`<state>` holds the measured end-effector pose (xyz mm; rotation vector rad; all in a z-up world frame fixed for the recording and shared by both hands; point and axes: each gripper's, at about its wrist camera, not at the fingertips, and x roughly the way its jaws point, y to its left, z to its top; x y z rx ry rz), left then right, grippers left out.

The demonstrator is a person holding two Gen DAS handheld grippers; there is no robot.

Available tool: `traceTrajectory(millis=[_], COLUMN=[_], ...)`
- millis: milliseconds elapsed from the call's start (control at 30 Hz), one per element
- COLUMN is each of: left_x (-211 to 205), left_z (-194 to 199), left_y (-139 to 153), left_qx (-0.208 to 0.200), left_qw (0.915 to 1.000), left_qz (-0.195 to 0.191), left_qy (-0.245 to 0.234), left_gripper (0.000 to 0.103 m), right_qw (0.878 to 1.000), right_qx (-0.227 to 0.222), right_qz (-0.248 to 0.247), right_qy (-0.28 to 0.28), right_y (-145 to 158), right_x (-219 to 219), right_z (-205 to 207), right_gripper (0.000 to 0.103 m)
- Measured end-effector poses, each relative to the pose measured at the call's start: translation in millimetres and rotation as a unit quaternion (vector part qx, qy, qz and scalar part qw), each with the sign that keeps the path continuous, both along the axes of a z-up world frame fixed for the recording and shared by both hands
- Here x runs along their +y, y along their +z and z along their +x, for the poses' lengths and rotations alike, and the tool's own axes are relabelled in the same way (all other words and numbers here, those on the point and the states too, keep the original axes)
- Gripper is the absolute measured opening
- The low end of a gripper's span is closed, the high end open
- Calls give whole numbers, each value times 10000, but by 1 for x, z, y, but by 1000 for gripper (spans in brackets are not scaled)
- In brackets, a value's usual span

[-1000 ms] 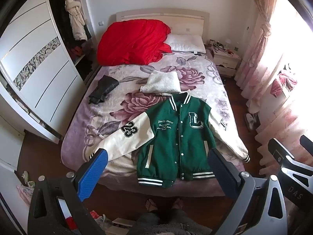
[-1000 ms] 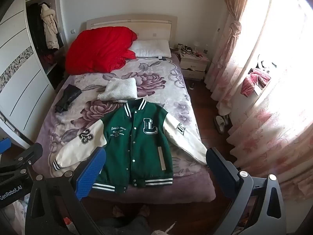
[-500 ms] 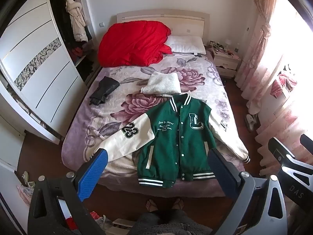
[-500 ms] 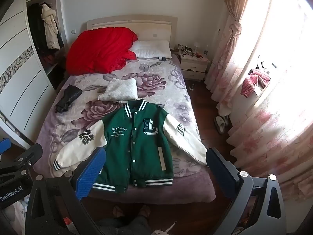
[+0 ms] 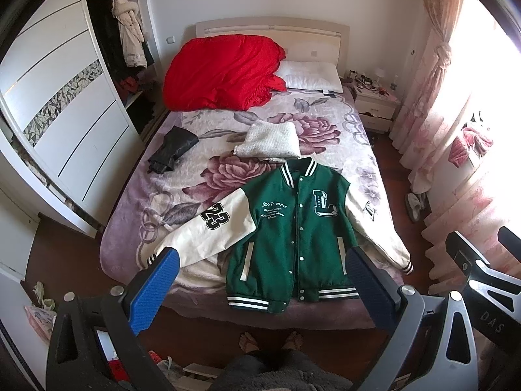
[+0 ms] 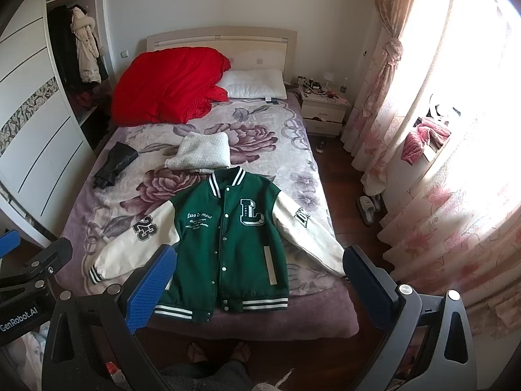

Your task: Fold large clothes

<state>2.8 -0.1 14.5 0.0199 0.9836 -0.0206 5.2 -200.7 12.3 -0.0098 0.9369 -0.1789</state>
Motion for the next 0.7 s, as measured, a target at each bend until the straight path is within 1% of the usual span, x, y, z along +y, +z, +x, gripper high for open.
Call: traceTrajectory(millis=[533,633,700], left_x=[2,1,1], left_z=[-1,-2,-2], left_y=[5,5,6], left_qx=[-117,-119,-128], left_qw=[9999,9999,9999], left_qz=[-51,-51,-48], left_qy=[19,26,28], left_gripper=[103,103,103], right_qw=[10000,10000,9999], right_qx=[-57,-69,-75], right_qz=[-19,-34,-33], right_qy=[38,58,59], right_y=[7,23,26], right_x=[8,6,6], right_z=[2,7,7], right_gripper=[103,103,103])
